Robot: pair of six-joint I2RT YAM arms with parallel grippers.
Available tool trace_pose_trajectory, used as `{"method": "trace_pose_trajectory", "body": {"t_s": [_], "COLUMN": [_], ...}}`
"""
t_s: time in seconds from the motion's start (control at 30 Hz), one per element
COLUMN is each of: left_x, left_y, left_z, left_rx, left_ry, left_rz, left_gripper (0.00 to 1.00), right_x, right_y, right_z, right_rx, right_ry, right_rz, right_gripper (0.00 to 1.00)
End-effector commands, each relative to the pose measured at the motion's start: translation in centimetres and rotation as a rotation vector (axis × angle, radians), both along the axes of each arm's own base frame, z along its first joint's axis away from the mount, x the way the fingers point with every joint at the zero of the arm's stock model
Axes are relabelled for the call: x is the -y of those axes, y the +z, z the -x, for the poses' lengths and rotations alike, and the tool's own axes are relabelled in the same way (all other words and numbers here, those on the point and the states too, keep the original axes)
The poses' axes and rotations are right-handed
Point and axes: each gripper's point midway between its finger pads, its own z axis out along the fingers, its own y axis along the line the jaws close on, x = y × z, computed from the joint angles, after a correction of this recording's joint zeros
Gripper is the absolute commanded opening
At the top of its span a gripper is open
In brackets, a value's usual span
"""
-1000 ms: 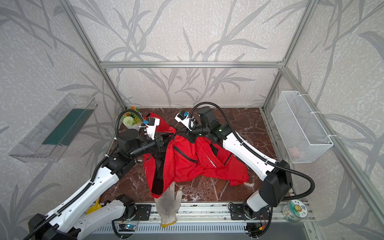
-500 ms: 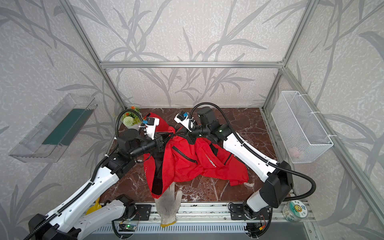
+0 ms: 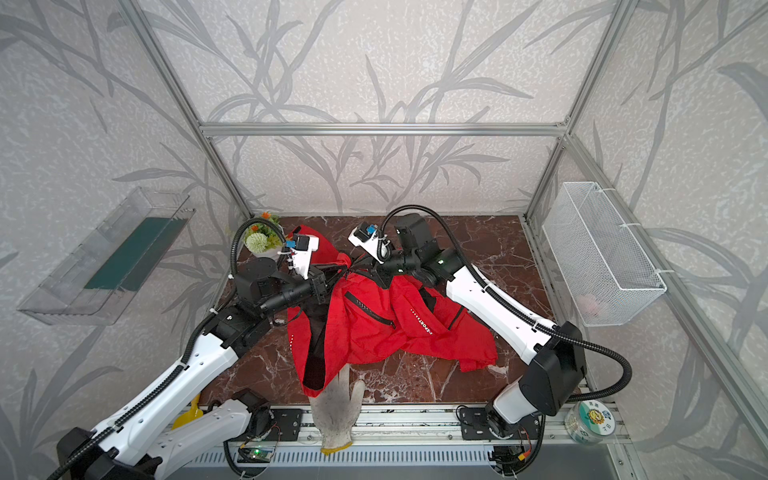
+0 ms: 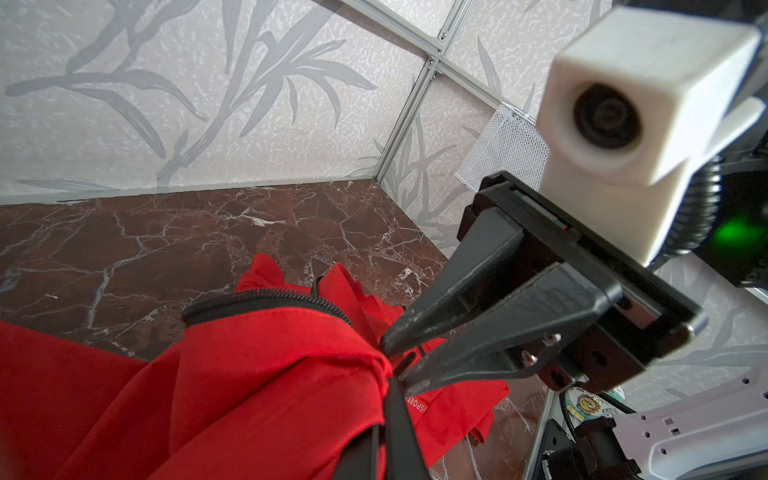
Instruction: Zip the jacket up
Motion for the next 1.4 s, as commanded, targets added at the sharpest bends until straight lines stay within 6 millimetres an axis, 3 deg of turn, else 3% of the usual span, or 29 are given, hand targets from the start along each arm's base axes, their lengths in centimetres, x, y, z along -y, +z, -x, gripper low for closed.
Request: {"method": "trace_pose_trajectory", "body": {"t_s": [0.0, 0.27, 0.4, 0.53, 0.87, 1.1, 1.27, 1.37], "left_x": [0.2, 0.2, 0.1, 0.1, -0.7, -2.2, -2.5, -2.6], "left_y": [2.0, 1.9, 1.8, 1.5, -0.8, -3.0, -2.1, -1.9], "left_z": [0.3, 0.3, 0.3, 0.4, 1.1, 1.0, 1.2, 1.6], "left_rx": [0.05, 0.048, 0.046, 0.04, -0.012, -0.1, -0.08, -0.084], "left_ry": [-0.018, -0.016, -0.013, -0.017, -0.01, 0.022, 0.008, -0.007], "left_rz": [0.022, 0.021, 0.016, 0.01, -0.064, -0.15, -0.14, -0.158], "left_gripper": [0.0, 0.0, 0.0, 0.0, 0.0, 0.0, 0.0, 0.0], "right_x": [-0.1, -0.9, -1.0, -1.0, 2.0, 3.7, 4.8, 5.5], "right_y": [1.2, 0.6, 0.9, 1.3, 5.5, 8.1, 7.7, 7.4], "right_z": [0.5, 0.8, 0.8, 0.2, -4.6, -5.1, -5.8, -7.3], "right_rx": [0.014, 0.0, 0.007, 0.058, 0.301, 0.318, 0.314, 0.295], "right_ry": [0.015, 0.038, 0.038, -0.005, -0.345, -0.404, -0.443, -0.489], "right_rz": [-0.02, -0.006, -0.009, 0.001, -0.092, -0.19, -0.143, -0.119], "right_gripper": [0.17, 0.12, 0.0, 0.0, 0.0, 0.0, 0.0, 0.0]}}
